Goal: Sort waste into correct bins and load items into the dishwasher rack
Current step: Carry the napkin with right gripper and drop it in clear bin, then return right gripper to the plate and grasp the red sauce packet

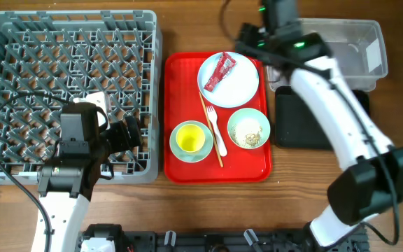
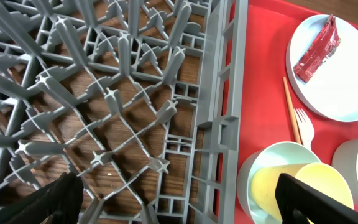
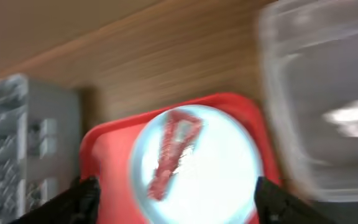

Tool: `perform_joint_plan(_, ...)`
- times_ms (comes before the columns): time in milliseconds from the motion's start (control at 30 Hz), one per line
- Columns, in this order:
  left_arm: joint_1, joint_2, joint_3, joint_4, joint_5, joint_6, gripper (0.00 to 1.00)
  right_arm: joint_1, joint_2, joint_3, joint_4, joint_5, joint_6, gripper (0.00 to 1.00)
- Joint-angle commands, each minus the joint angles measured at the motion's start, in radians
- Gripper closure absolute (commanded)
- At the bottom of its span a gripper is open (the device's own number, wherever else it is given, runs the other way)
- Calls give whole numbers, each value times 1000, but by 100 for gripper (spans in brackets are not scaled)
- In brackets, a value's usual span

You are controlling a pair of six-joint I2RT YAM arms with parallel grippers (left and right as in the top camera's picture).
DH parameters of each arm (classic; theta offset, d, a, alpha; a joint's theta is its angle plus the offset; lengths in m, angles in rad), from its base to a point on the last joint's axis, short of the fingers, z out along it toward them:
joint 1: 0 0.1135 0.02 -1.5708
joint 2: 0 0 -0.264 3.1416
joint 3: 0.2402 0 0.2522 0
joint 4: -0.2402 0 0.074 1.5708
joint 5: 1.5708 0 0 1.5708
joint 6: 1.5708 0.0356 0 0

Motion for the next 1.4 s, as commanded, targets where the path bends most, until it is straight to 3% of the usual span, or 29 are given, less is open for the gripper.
perform_joint_plan(0,7,-1,21,-1,16,16,0,95,95,-5,14,95,9,16)
perform_joint_plan(167,7,-1,21,-1,16,16,0,146,225,-5,33,108,97,17)
perform_joint_plan(300,7,-1,21,-1,16,16,0,169,333,-5,35,103,201,30)
perform_joint_plan(500,7,-1,21,-1,16,16,0,172,415,-5,38,62,225,32)
perform_joint_plan(600,7,-1,21,-1,16,16,0,172,417,-5,34,63,222,49)
perform_joint_plan(767,7,-1,21,-1,16,16,0,162,406,-5,-24,63,219,95)
perform_joint_plan(1167,7,-1,21,0,16,16,0,5,37,-5,-61,107,121,95)
perform_joint_plan(1200,7,-1,21,0,16,16,0,2,29,-5,-53,85,106,87)
perform_joint_plan(1267,7,-1,21,0,16,16,0,8,39,-5,-42,61,84,60)
perform_joint_plan(1367,7,-1,21,-1,16,16,0,37,79,-5,-21,54,86,44)
